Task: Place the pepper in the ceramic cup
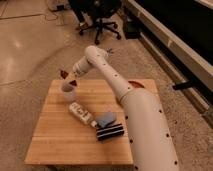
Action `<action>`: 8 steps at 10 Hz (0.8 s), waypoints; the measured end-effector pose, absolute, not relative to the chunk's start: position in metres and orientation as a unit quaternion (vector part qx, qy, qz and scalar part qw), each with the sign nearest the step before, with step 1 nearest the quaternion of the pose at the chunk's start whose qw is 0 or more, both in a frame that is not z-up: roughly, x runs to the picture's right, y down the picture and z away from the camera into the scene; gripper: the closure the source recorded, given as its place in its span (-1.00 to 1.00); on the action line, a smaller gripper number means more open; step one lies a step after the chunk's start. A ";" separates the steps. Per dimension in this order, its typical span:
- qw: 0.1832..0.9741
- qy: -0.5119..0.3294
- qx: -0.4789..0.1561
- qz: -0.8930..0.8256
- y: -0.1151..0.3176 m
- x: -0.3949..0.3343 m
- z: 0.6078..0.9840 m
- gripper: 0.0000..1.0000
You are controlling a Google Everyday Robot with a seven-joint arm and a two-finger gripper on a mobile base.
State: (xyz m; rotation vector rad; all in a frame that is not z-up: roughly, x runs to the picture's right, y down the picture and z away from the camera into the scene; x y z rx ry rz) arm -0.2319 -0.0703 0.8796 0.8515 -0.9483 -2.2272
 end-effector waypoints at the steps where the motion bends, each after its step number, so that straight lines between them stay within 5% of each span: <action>1: 0.283 -0.357 0.322 -0.830 -0.069 -0.235 0.879 -0.27; 3: 0.282 -0.361 0.328 -0.826 -0.069 -0.240 0.878 -0.57; 8: 0.282 -0.368 0.338 -0.819 -0.066 -0.242 0.879 -0.60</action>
